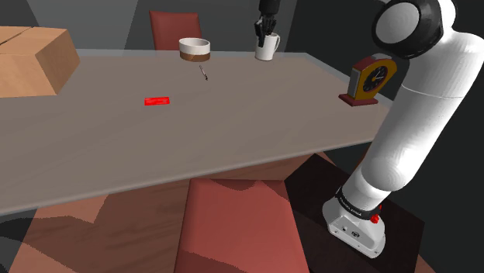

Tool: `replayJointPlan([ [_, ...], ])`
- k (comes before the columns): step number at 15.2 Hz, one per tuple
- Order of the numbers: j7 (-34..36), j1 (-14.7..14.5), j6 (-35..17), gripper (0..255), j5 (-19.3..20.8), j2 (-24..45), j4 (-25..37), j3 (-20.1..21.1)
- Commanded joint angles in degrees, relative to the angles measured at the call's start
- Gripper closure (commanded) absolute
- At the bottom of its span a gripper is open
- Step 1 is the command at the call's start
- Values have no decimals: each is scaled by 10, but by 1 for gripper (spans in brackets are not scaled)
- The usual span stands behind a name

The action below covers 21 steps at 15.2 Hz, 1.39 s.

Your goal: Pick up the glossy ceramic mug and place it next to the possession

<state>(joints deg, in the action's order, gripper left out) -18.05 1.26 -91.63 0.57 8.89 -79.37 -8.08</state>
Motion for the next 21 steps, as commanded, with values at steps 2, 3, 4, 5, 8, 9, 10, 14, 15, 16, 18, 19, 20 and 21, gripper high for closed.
replayJointPlan([
  [2, -1, 1, 28, 255, -1, 9, 37, 0],
  [3, -2, 1, 37, 255, -2, 13, 50, 0],
  [4, -2, 2, 47, 255, -3, 17, 63, -1],
  [5, -3, 2, 56, 255, -3, 21, 77, -1],
  [8, -5, 4, 87, 255, -5, 36, 122, -1],
  [9, -5, 5, 98, 255, -6, 42, 139, -2],
  [10, -6, 6, 106, 255, -7, 46, 152, -2],
  [14, 48, -31, 80, 255, 4, 15, 93, 18],
  [15, 61, -40, 74, 255, 6, 10, 82, 23],
  [16, 75, -48, 69, 255, 8, 5, 72, 29],
  [18, 102, -65, 60, 255, 12, -2, 55, 39],
  [19, 115, -73, 56, 255, 14, -4, 48, 45],
  [20, 128, -81, 52, 255, 15, -6, 42, 50],
  [21, 141, -88, 49, 255, 17, -7, 37, 56],
])
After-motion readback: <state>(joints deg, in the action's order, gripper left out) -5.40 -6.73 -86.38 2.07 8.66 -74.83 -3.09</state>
